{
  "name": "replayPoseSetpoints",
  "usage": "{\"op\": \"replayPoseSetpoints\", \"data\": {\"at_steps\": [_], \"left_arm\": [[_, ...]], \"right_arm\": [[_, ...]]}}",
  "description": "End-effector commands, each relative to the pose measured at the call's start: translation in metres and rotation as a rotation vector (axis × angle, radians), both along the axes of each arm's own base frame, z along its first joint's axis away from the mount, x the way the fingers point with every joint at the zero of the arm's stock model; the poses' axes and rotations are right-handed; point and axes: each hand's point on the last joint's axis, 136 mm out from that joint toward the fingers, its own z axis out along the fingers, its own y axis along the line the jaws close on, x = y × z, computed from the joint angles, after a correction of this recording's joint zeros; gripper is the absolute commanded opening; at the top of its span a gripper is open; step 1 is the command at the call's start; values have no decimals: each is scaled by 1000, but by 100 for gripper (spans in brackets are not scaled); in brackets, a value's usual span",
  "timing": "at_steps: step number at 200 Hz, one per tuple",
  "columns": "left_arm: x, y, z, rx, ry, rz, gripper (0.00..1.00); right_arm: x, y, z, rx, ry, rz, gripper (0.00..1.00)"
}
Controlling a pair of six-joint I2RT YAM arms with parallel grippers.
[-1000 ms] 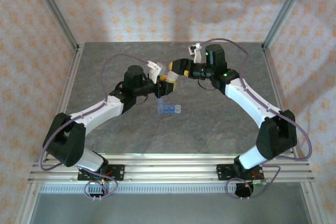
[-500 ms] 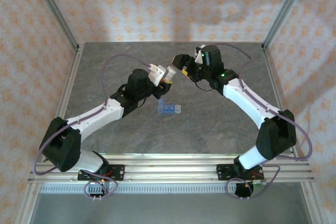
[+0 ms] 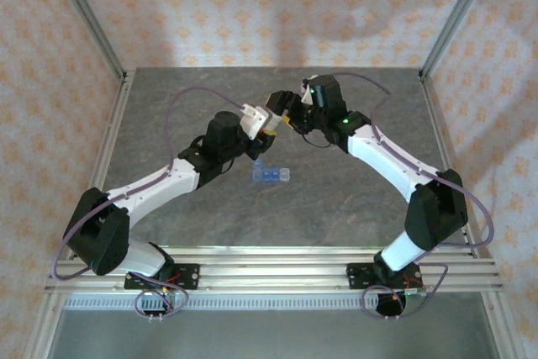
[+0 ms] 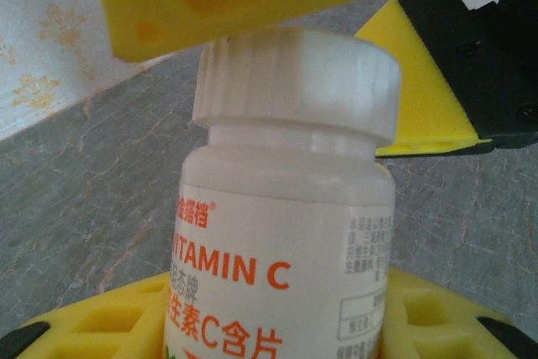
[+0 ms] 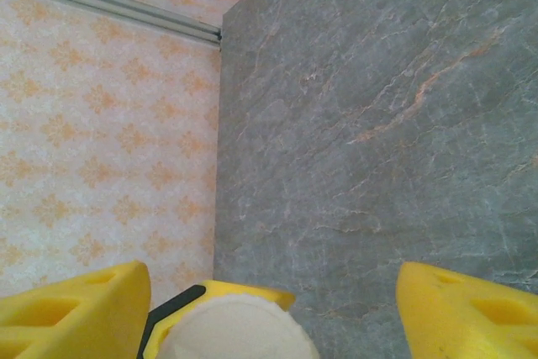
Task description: Sort the pills into containers
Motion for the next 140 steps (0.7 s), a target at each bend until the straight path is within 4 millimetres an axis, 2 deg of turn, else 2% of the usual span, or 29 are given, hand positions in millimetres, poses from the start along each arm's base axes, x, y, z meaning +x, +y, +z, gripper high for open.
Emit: {"op": "replayPoseSetpoints", "data": {"at_steps": [1, 82, 117, 140], "left_arm": [[6, -5, 21, -11, -52, 3, 0], [8, -8, 19, -21, -44, 9, 0], [4, -14, 20, -39, -18, -35, 0], [-9, -23, 27, -98, 35, -141, 0]], "right_arm": [[3, 7, 23, 33, -54, 4, 73], [-3, 10, 20, 39, -51, 27, 38], [-2, 5, 14, -32, -102, 55, 29], [2, -5, 10, -120, -191, 123, 27]]}}
